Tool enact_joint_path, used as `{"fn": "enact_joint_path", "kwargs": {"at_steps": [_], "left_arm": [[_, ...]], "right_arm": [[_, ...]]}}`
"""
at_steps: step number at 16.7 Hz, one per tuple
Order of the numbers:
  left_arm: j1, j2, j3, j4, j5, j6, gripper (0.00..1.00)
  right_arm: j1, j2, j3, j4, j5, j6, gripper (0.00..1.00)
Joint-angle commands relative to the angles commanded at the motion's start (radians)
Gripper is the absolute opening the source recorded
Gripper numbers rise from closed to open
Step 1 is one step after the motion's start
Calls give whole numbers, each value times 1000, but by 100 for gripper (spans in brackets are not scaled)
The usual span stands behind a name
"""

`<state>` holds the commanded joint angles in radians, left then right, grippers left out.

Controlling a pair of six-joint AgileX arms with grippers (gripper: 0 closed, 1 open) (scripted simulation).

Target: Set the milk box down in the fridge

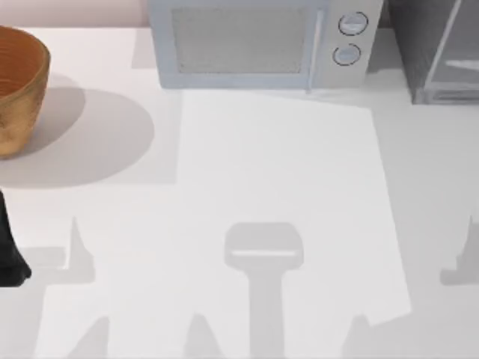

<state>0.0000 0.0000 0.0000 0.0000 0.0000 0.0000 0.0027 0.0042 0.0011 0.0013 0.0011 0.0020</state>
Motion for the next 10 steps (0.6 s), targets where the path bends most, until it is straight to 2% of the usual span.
{"fn": "enact_joint_path", "kwargs": {"at_steps": [5,10], "left_arm": [[0,0,0,0,0,0,100],[0,0,0,0,0,0,100]], "right_arm": [[-11,103,57,69,-17,3,0],[-58,448,223,272,-59,5,0]]}}
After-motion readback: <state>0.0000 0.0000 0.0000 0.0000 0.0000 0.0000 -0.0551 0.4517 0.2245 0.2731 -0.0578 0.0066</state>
